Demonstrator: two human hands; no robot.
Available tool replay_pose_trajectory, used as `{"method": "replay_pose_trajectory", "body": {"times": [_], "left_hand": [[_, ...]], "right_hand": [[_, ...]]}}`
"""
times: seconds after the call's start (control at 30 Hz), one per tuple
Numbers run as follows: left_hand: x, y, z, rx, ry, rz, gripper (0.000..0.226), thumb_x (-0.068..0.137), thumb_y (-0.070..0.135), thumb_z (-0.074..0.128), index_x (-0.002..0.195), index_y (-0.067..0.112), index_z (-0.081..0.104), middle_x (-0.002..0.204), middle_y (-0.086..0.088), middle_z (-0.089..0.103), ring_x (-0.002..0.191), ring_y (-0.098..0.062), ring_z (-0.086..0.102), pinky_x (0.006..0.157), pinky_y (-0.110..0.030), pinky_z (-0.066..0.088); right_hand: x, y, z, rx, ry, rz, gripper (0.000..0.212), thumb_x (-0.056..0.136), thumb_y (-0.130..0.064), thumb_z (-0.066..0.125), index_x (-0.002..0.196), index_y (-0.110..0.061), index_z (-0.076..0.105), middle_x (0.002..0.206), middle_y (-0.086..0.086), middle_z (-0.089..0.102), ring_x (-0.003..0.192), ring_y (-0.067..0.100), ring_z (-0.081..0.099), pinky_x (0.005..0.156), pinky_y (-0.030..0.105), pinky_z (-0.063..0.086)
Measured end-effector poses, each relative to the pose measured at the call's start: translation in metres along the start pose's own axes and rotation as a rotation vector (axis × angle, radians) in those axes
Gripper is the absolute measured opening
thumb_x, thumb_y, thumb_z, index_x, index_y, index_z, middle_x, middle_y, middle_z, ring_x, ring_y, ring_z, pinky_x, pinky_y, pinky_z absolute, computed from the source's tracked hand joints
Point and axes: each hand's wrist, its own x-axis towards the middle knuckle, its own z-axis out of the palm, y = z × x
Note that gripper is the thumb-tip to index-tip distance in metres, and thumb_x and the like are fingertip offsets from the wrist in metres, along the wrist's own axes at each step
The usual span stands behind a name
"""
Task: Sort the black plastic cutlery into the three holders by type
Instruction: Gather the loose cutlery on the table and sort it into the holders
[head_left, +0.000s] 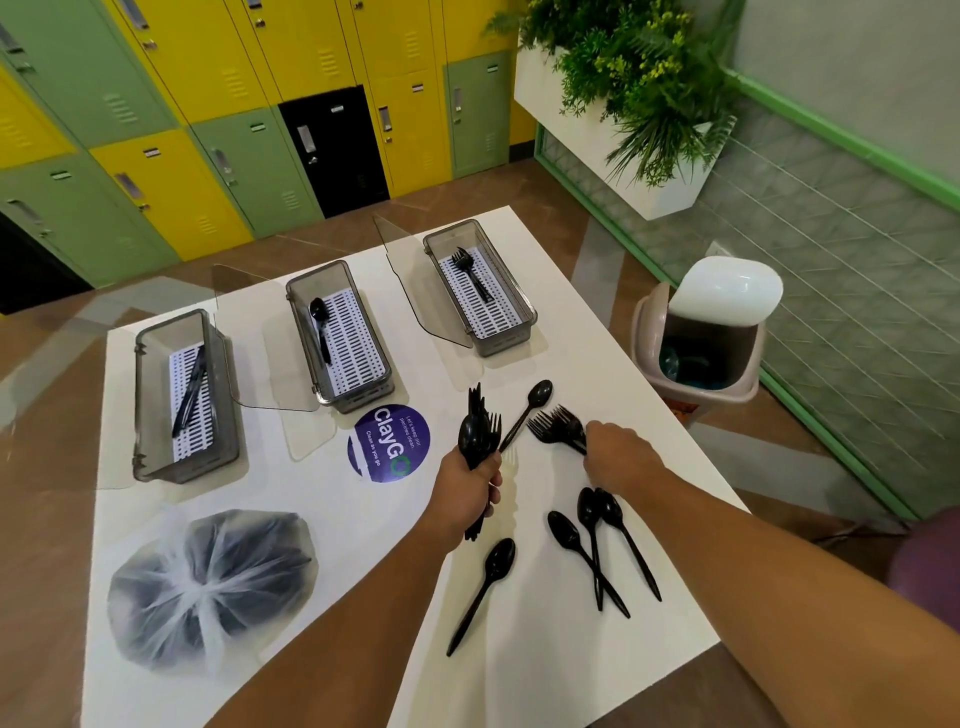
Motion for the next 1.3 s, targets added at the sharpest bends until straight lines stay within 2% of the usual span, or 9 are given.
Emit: {"method": "replay_pose_trajectory", "body": {"times": [0.2,0.37,0.57,0.67,0.73,0.9,1.1,1.17,1.3], "left_hand": [[-0.001,0.001,-0.003,-0.021,0.003,-0.003,0.009,0.101,0.013,0.053,0.093,0.009,0.054,0.069,-0.005,0.054,0.05,-0.015,0.05,0.047,-0.028,0.039],[-0.004,0.003,-0.006,-0.028,0.0,0.004,0.008,0.102,0.013,0.053,0.095,0.009,0.055,0.07,-0.005,0.055,0.051,-0.015,0.05,0.048,-0.029,0.04],[-0.007,0.003,-0.01,-0.047,-0.007,0.004,0.008,0.101,0.013,0.054,0.094,0.009,0.055,0.072,-0.005,0.055,0.052,-0.016,0.051,0.049,-0.029,0.041],[-0.008,0.006,-0.011,-0.101,-0.022,-0.011,0.011,0.099,0.015,0.06,0.093,0.007,0.055,0.069,-0.005,0.052,0.051,-0.015,0.049,0.047,-0.028,0.043],[-0.008,0.008,-0.01,-0.154,-0.033,-0.022,0.016,0.097,0.017,0.065,0.09,0.008,0.054,0.065,-0.004,0.049,0.048,-0.015,0.046,0.047,-0.028,0.043],[-0.011,0.015,-0.008,-0.242,0.006,-0.032,0.019,0.095,0.016,0.068,0.083,0.007,0.056,0.063,-0.006,0.051,0.048,-0.018,0.049,0.046,-0.028,0.045],[-0.01,0.022,-0.01,-0.202,0.037,0.034,0.022,0.087,0.027,0.077,0.072,0.013,0.069,0.051,0.0,0.042,0.047,-0.017,0.035,0.048,-0.03,0.042],[-0.01,0.024,-0.014,-0.207,0.052,0.025,0.029,0.084,0.033,0.079,0.079,0.007,0.069,0.049,-0.002,0.047,0.046,-0.018,0.038,0.046,-0.029,0.04],[-0.01,0.021,-0.026,-0.144,0.081,-0.016,0.034,0.084,0.037,0.078,0.073,0.006,0.069,0.051,-0.007,0.052,0.042,-0.021,0.044,0.045,-0.028,0.039]], "right_hand": [[-0.001,0.0,-0.01,-0.004,-0.078,-0.026,0.024,0.091,-0.009,0.047,0.116,-0.01,0.046,0.109,0.01,0.057,0.098,0.028,0.056,0.079,0.037,0.044],[0.001,0.009,-0.014,0.066,-0.069,-0.049,0.009,0.096,-0.012,0.049,0.1,-0.013,0.041,0.109,0.013,0.06,0.087,0.024,0.054,0.074,0.034,0.044],[-0.002,0.008,-0.019,0.212,-0.105,-0.027,0.018,0.097,-0.01,0.042,0.112,-0.005,0.05,0.108,0.014,0.059,0.091,0.025,0.053,0.08,0.034,0.043],[0.003,0.01,-0.022,0.333,-0.111,0.035,0.012,0.093,-0.011,0.048,0.093,-0.005,0.058,0.092,0.011,0.059,0.087,0.027,0.058,0.065,0.03,0.041],[0.004,0.009,-0.028,0.417,-0.141,0.058,0.015,0.092,-0.01,0.049,0.092,-0.003,0.063,0.088,0.01,0.058,0.087,0.03,0.06,0.064,0.03,0.041],[-0.023,-0.024,-0.055,0.883,-0.231,0.141,0.016,0.091,-0.004,0.04,0.082,-0.007,0.054,0.064,0.01,0.046,0.05,0.02,0.038,0.048,0.024,0.03],[-0.054,-0.086,-0.053,1.149,-0.34,-0.106,0.018,0.097,-0.006,0.038,0.087,-0.011,0.052,0.061,0.007,0.047,0.049,0.02,0.043,0.052,0.029,0.037],[-0.061,-0.101,-0.047,1.13,-0.401,-0.184,0.02,0.096,-0.005,0.037,0.086,-0.01,0.053,0.062,0.009,0.05,0.05,0.021,0.046,0.053,0.031,0.04],[-0.067,-0.109,-0.039,1.003,-0.473,-0.287,0.02,0.099,-0.011,0.04,0.095,-0.01,0.059,0.071,0.008,0.064,0.06,0.024,0.06,0.058,0.031,0.048]]}}
